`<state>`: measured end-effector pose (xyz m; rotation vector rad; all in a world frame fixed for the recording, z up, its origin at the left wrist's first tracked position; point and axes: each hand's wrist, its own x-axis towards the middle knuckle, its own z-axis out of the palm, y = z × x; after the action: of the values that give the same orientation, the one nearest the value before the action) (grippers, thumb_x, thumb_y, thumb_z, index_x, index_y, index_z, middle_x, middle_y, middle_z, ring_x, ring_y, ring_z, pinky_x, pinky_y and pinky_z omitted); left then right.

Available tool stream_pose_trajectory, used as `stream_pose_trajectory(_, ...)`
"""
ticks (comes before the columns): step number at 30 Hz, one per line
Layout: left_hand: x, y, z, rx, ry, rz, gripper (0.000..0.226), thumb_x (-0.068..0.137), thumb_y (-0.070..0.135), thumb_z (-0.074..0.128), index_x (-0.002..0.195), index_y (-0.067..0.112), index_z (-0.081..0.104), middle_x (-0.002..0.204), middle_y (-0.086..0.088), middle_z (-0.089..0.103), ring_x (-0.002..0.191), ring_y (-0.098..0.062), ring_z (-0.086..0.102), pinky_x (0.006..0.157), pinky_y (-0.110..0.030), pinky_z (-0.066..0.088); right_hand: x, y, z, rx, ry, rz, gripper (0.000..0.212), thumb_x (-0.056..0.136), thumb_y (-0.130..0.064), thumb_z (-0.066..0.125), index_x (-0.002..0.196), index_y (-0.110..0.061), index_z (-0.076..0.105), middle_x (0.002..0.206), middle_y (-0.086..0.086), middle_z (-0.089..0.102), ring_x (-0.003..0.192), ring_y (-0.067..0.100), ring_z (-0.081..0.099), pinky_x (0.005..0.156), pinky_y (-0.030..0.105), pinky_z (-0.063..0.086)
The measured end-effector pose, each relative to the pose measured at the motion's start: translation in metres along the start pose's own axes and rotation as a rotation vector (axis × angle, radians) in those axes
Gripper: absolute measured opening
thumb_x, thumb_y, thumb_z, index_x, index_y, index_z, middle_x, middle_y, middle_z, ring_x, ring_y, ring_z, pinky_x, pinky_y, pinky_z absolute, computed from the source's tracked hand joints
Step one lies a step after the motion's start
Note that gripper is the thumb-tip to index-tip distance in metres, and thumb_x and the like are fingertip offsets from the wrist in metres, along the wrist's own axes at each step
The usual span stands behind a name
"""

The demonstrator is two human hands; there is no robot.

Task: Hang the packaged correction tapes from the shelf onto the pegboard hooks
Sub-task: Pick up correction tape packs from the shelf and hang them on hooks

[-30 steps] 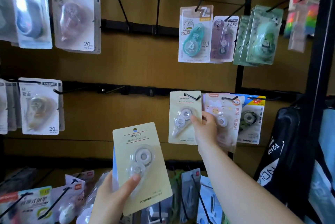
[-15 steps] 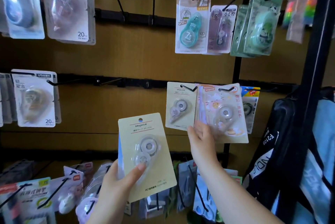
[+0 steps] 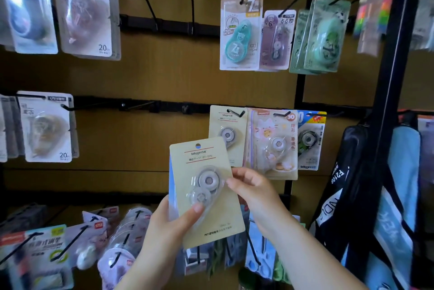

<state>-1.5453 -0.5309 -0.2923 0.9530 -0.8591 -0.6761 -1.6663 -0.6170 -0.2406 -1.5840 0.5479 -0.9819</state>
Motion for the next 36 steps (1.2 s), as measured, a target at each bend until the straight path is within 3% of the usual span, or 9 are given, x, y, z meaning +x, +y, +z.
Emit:
stream_pose_trajectory(3,0.0,0.0,0.001,0.023,0.007,0.002,0.059,0.038,0.037,0.076,0.094,0.022,0.062,0.086,-0.001,0.075,0.079,-0.02,0.071,0.06,-0.029,0.058,-0.001,0.002,0.0,-0.006,0.024,0.004,0.017,0.088,-0.005,0.054,0.077,-0.017,0.059,0.073,-0.001,0.062,0.064,0.007,0.057,0.053,0.009,0.046)
stream_pose_trajectory(8,-0.002,0.001,0.001,-0.053,0.031,-0.011,0.026,0.073,0.027,0.071,0.096,0.019,0.061,0.081,-0.003,0.075,0.072,-0.018,0.071,0.052,-0.026,0.057,-0.001,0.003,0.0,-0.014,0.092,0.014,0.018,0.092,-0.01,0.048,0.077,-0.017,0.054,0.071,-0.001,0.059,0.066,0.011,0.055,0.06,0.023,0.042)
stream_pose_trajectory(12,-0.004,0.001,0.0,-0.067,-0.017,-0.002,0.035,0.067,0.02,0.07,0.101,0.019,0.061,0.092,-0.003,0.076,0.079,-0.02,0.073,0.06,-0.031,0.059,-0.001,0.003,-0.005,-0.003,0.154,0.003,0.018,0.093,-0.009,0.046,0.079,-0.018,0.054,0.074,0.001,0.061,0.067,0.014,0.056,0.062,0.027,0.043)
stream_pose_trajectory(17,-0.003,-0.003,-0.008,-0.012,0.057,0.012,0.039,0.063,0.028,0.062,0.101,0.018,0.063,0.093,-0.005,0.075,0.089,-0.026,0.069,0.082,-0.041,0.052,-0.001,-0.016,-0.024,0.012,0.275,-0.097,0.022,0.092,-0.006,0.046,0.078,-0.02,0.055,0.075,0.002,0.06,0.068,0.017,0.055,0.061,0.028,0.044)
stream_pose_trajectory(22,-0.005,-0.004,-0.011,0.005,0.075,-0.029,0.037,0.063,0.03,0.068,0.097,0.02,0.062,0.098,-0.011,0.07,0.096,-0.031,0.065,0.08,-0.041,0.051,0.001,-0.039,-0.032,-0.024,0.283,-0.211,0.024,0.093,-0.005,0.045,0.076,-0.02,0.054,0.072,0.0,0.061,0.065,0.014,0.054,0.06,0.027,0.042)
stream_pose_trajectory(24,-0.006,-0.004,-0.01,0.005,0.07,-0.035,0.033,0.067,0.026,0.075,0.097,0.02,0.062,0.099,-0.011,0.07,0.096,-0.03,0.065,0.078,-0.038,0.051,0.003,-0.04,-0.031,-0.036,0.322,-0.21,0.025,0.092,-0.005,0.046,0.073,-0.02,0.054,0.07,0.0,0.061,0.063,0.015,0.053,0.059,0.028,0.041)
stream_pose_trajectory(27,-0.007,-0.003,-0.01,-0.003,0.069,-0.037,0.023,0.078,0.019,0.068,0.099,0.019,0.062,0.099,-0.011,0.07,0.095,-0.03,0.065,0.077,-0.038,0.051,0.007,-0.037,-0.03,-0.02,0.367,-0.164,0.023,0.091,-0.006,0.047,0.074,-0.019,0.055,0.073,0.002,0.061,0.068,0.019,0.054,0.067,0.031,0.043)
stream_pose_trajectory(30,-0.006,-0.002,-0.011,0.003,0.078,-0.032,0.038,0.064,0.028,0.068,0.1,0.018,0.062,0.096,-0.01,0.07,0.092,-0.028,0.065,0.081,-0.042,0.051,0.011,-0.035,-0.031,-0.022,0.367,-0.121,0.016,0.091,-0.008,0.049,0.081,-0.014,0.059,0.076,0.003,0.062,0.069,0.02,0.055,0.068,0.031,0.044)
stream_pose_trajectory(36,-0.004,-0.003,-0.016,0.014,0.088,-0.018,0.046,0.055,0.034,0.069,0.098,0.019,0.063,0.094,-0.008,0.072,0.093,-0.03,0.065,0.086,-0.046,0.05,0.031,-0.027,-0.028,-0.073,0.415,-0.091,0.019,0.09,-0.009,0.049,0.075,-0.019,0.053,0.078,0.001,0.059,0.079,0.022,0.054,0.072,0.033,0.043)
